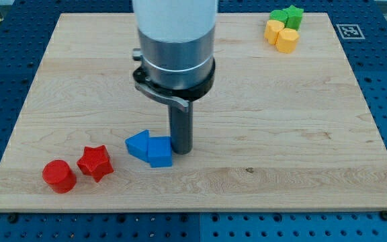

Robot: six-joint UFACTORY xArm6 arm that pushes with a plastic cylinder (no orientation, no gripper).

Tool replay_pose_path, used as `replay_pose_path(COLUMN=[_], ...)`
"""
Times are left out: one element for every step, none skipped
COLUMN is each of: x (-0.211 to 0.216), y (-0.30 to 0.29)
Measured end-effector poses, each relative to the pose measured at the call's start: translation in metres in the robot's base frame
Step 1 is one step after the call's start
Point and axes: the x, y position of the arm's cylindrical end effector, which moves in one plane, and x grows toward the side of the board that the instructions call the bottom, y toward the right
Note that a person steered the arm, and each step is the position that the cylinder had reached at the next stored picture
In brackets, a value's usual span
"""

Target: Push the blue blocks close to the red blocks

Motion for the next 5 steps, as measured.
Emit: replay_pose_path(x=[0.002,0.005,0.007,0.012,0.012], y=[-0.016,-0.025,-0.042,-0.057,-0.062])
